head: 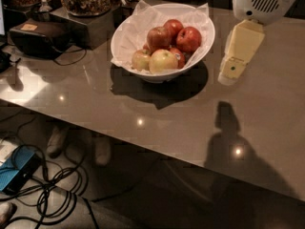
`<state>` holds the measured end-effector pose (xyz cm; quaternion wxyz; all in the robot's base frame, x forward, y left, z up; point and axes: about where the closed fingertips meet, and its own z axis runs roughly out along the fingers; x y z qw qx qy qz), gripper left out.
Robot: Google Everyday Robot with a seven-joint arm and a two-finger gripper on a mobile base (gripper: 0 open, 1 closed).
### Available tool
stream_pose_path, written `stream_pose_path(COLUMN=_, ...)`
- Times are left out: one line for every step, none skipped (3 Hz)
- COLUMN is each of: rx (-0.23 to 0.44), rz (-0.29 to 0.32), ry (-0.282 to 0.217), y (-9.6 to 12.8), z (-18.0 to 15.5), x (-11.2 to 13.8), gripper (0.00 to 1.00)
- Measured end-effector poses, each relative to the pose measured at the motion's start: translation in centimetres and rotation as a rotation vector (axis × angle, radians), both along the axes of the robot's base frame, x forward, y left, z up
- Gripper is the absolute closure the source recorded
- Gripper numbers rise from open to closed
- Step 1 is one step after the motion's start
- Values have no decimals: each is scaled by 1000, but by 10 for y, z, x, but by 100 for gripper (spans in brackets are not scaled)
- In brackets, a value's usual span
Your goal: Pick apple from white bowl
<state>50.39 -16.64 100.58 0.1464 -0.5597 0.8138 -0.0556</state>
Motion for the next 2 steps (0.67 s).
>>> stream_pose_path(rx=0, rz=0, ry=0, y=0, z=0, x=0, gripper=0)
stream_pose_path(rx=62, rz=24, ry=-12, y=33, z=9, x=21, gripper=0)
